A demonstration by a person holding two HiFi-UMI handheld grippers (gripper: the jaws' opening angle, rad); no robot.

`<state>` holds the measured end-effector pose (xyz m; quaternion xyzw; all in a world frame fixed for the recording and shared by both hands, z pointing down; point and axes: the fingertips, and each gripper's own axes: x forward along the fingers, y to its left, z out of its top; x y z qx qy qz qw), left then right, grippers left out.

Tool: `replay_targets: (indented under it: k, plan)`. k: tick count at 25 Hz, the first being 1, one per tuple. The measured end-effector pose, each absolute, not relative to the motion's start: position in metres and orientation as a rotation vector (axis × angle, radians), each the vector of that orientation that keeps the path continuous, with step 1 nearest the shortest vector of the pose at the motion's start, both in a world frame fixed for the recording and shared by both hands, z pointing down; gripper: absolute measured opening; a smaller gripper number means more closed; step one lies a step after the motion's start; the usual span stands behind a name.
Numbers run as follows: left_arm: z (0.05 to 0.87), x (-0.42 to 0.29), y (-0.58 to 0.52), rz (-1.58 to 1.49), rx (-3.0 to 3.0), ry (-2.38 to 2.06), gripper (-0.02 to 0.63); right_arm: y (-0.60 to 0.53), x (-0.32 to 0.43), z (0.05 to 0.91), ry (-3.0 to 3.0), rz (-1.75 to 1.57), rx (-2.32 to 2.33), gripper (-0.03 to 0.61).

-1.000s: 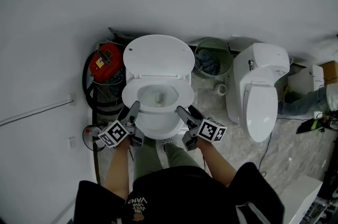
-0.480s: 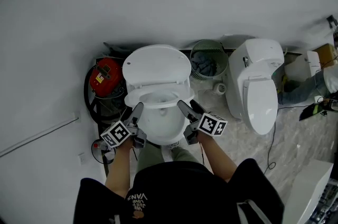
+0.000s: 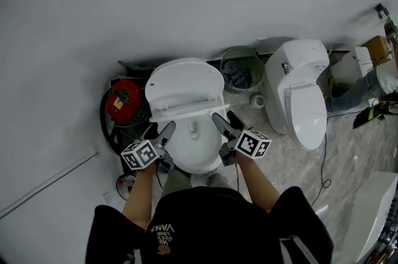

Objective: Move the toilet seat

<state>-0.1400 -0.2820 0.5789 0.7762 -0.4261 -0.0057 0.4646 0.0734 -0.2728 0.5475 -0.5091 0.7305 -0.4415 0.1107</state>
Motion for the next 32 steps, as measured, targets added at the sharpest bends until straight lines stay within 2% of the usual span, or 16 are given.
replay_targets:
  k: [6,9,14,32]
  plan:
    - [0.576,-0.137,-0.299,0.069,1.977,-1.009,0.445,-0.269,0.075,0.537,2.148,-1.220,-1.562,0.381]
    - [0.575,-0.137,-0.308,0.072,1.987,-0.999,0.445,-0.264,0.080,0.532,2.133,-1.170,-1.606,0.338]
    - [0.573,-0.136,-0.322,0.102,2.011,-0.991,0.445,-0.254,0.087,0.529,2.092,-1.141,-1.664,0.310]
    - [0.574,-0.133,-0.367,0.179,2.110,-0.977,0.446,-0.228,0.100,0.520,1.930,-1.106,-1.784,0.308]
